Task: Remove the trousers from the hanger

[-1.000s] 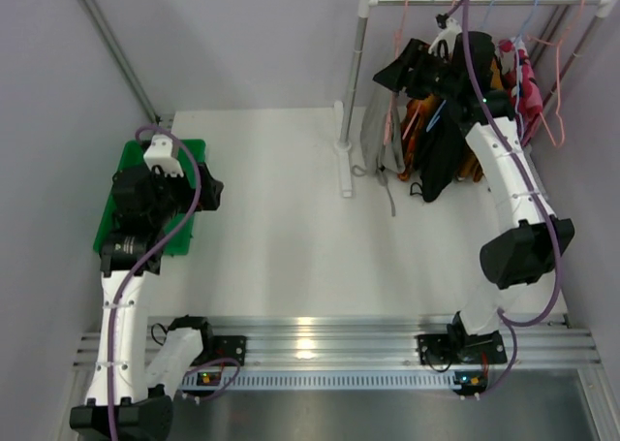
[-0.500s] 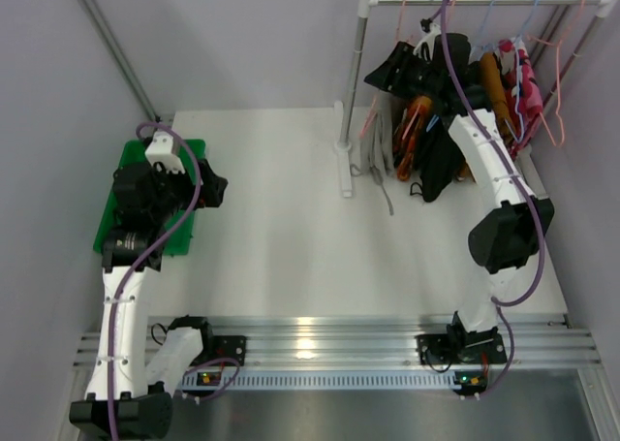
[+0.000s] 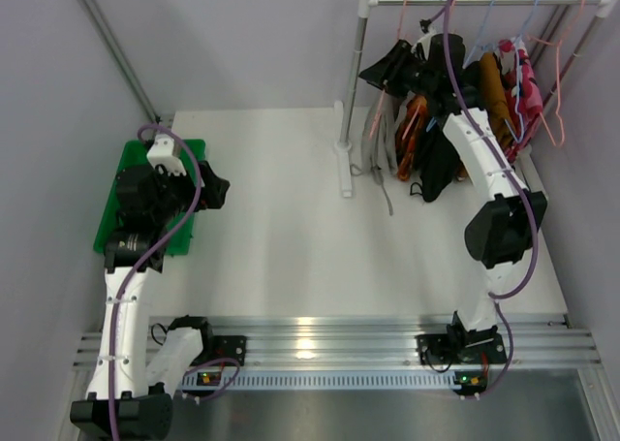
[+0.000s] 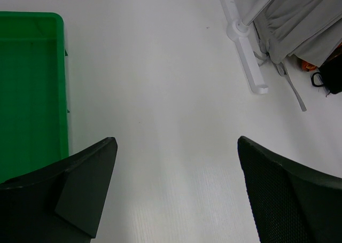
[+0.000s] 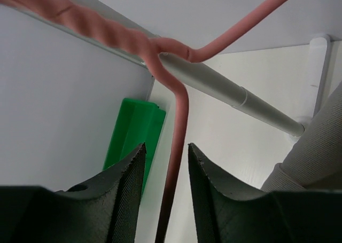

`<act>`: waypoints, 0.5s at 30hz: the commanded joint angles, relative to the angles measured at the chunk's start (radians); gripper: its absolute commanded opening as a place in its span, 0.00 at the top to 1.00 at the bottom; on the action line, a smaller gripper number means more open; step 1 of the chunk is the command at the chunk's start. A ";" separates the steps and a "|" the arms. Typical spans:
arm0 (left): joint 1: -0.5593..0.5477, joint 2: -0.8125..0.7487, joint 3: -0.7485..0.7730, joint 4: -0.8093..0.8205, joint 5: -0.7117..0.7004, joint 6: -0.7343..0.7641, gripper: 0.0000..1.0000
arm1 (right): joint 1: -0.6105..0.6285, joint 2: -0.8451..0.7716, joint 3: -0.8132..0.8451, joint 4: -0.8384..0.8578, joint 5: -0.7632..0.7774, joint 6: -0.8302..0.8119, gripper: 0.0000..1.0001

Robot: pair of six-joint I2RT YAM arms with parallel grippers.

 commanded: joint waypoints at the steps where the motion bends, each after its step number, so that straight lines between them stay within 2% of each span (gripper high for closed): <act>1: 0.005 -0.014 -0.007 0.061 0.020 -0.011 0.01 | 0.011 0.011 0.052 0.103 -0.036 0.063 0.64; 9: 0.005 -0.004 -0.012 0.068 0.023 -0.016 0.01 | 0.009 -0.023 0.045 0.106 -0.084 0.082 0.98; 15: 0.003 -0.014 -0.005 0.071 0.018 -0.011 0.01 | -0.006 -0.095 0.037 0.166 -0.133 0.105 1.00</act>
